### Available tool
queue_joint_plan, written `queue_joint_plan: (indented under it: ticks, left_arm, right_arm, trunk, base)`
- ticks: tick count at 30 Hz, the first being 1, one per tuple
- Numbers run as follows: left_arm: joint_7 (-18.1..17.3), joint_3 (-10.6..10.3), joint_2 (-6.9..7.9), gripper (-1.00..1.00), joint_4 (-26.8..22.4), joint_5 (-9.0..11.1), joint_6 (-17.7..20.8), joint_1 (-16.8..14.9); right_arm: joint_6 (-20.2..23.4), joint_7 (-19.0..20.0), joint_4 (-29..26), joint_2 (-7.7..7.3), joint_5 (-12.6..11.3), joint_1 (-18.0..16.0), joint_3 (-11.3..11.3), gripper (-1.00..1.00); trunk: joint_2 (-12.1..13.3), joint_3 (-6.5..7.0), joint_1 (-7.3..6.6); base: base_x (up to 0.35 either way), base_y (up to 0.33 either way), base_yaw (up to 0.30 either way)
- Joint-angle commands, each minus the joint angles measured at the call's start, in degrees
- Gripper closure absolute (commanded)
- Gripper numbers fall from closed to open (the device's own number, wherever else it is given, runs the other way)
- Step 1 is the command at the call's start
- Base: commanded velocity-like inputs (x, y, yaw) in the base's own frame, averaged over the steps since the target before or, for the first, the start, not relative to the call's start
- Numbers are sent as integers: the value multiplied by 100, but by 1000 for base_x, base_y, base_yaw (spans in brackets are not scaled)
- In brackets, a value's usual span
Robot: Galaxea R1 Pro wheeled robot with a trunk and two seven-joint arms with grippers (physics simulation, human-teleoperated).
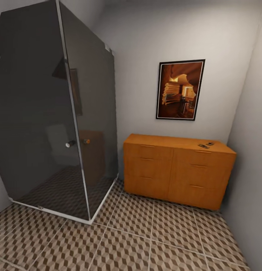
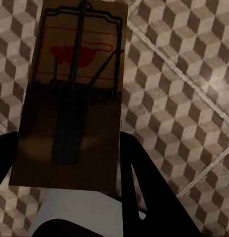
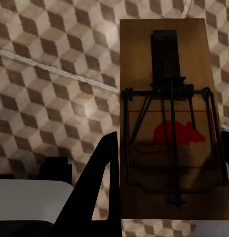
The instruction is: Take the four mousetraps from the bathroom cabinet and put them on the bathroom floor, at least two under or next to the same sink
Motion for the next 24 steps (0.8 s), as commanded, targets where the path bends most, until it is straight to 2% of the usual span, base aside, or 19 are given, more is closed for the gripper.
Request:
queue_joint_plan:
  ticks: [1, 11, 24]
  left_arm:
    - [21, 21, -1, 100, -2, -27, 25, -5]
    - [21, 21, 18, 100, -2, -22, 25, -5]
    - [21, 21, 14, 100, -2, -21, 25, -5]
  right_arm:
    - [9, -11, 8, -2, 50, -5, -25, 100]
    - [4, -36, 8, -6, 46, 1, -25, 100]
    - [5, -87, 0, -6, 63, -4, -18, 100]
  trunk:
    - [-4, -6, 0]
    - [-4, -6, 0]
    - [-4, -6, 0]
  base:
    - [0, 0, 280]
    - [0, 0, 269]
    - [0, 0, 16]
